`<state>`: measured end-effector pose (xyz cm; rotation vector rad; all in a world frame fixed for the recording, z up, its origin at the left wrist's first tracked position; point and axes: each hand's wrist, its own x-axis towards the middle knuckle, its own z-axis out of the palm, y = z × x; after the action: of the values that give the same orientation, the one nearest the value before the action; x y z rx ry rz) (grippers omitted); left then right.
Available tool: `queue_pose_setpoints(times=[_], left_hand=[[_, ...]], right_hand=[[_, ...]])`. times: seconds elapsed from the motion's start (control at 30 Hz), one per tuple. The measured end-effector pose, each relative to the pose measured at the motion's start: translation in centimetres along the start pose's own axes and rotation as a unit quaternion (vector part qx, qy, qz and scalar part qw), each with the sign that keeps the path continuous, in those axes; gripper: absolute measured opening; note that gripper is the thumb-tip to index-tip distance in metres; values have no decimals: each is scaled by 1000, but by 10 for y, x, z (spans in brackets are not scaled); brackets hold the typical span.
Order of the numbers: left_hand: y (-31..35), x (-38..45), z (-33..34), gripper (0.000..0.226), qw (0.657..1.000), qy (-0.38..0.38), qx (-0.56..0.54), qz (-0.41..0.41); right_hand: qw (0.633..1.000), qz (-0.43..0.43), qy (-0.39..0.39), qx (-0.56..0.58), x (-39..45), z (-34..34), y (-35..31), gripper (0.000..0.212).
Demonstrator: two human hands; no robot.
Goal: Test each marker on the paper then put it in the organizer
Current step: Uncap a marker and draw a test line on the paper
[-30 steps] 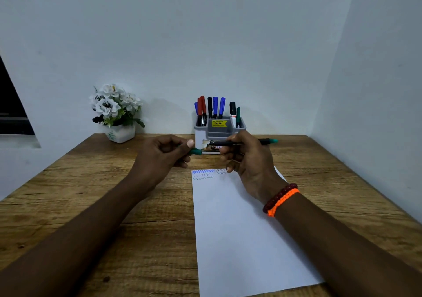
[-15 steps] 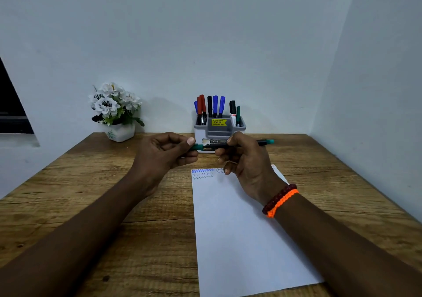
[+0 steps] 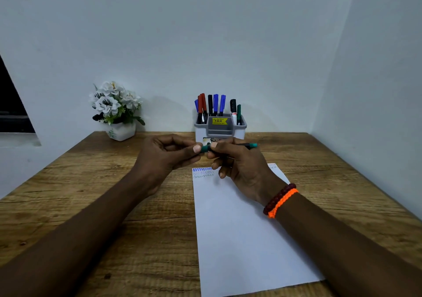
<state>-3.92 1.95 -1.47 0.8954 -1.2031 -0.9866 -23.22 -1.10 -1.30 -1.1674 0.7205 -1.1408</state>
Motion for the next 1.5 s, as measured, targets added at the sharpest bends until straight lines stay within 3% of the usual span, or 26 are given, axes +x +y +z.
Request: queue_pose_setpoints(times=[0.3, 0.6, 0.8, 0.97, 1.13, 1.17, 1.23, 1.3, 1.33, 1.5], left_hand=[[2, -1, -2, 16, 1000, 8, -3, -21], [3, 3, -13, 14, 998, -26, 11, -57], [0, 7, -15, 50, 997, -3, -44, -63], [-1, 6, -10, 52, 997, -8, -55, -52], [-3, 2, 0, 39, 998, -32, -39, -39], [-3, 2, 1, 33, 999, -22, -5, -25], [-5, 1, -2, 19, 980, 12, 193, 41], [-11, 0, -7, 12, 907, 10, 409, 99], [-14, 1, -8, 13, 880, -6, 463, 104], [-21, 7, -8, 24, 862, -70, 493, 91]], right_hand=[[998, 32, -9, 44, -1, 1, 5, 9], [998, 68, 3, -10, -2, -3, -16, 46], [982, 74, -65, -159, -2, -19, -23, 12], [960, 108, -164, -201, -7, -13, -24, 6], [969, 125, -147, -155, -10, -2, -22, 72], [970, 113, -136, -164, -10, -2, -23, 80], [970, 62, -102, -213, -8, -4, -27, 90], [962, 6, -59, -268, -5, -9, -33, 93], [958, -16, -37, -285, -1, -13, -36, 91], [921, -146, 78, -353, 34, -37, -65, 61]])
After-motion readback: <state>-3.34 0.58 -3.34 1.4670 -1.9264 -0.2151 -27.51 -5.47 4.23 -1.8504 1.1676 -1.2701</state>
